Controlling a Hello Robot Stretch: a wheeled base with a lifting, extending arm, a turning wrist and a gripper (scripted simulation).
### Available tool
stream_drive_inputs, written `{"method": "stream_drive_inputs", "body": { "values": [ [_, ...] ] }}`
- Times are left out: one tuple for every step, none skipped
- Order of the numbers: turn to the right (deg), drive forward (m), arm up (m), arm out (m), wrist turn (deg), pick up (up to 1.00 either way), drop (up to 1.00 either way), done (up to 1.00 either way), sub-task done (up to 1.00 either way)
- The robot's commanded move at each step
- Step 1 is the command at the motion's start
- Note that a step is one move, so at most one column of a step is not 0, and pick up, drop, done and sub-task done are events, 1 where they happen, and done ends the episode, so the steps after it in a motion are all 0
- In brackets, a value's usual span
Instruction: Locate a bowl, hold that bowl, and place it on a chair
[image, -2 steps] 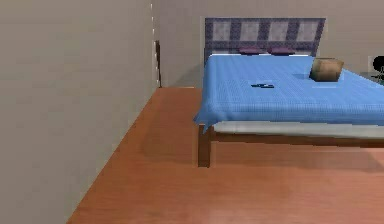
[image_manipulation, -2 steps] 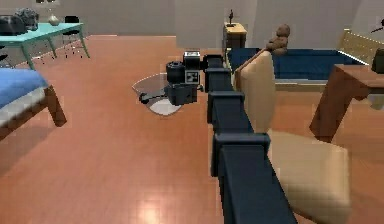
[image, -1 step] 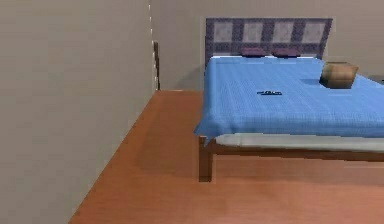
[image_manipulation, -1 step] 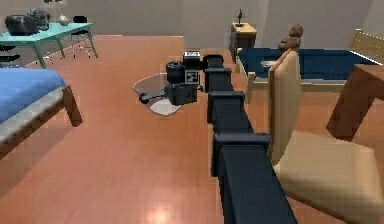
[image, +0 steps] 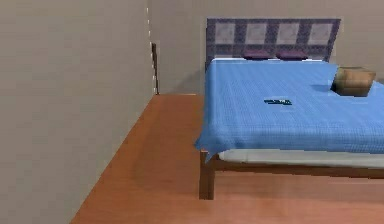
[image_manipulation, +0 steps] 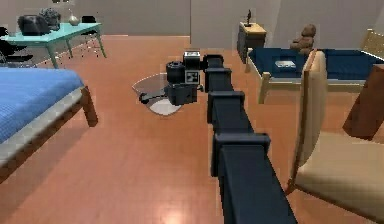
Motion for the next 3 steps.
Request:
{"method": "stream_drive_inputs", "body": {
  "values": [
    [45.0, 0.0, 0.0, 0.0, 0.0, 0.0, 0.0, 0.0, 0.0],
    [45.0, 0.0, 0.0, 0.0, 0.0, 0.0, 0.0, 0.0, 0.0],
    [39.0, 0.0, 0.0, 0.0, 0.0, 0.0, 0.0, 0.0, 0.0]
  ]
}}
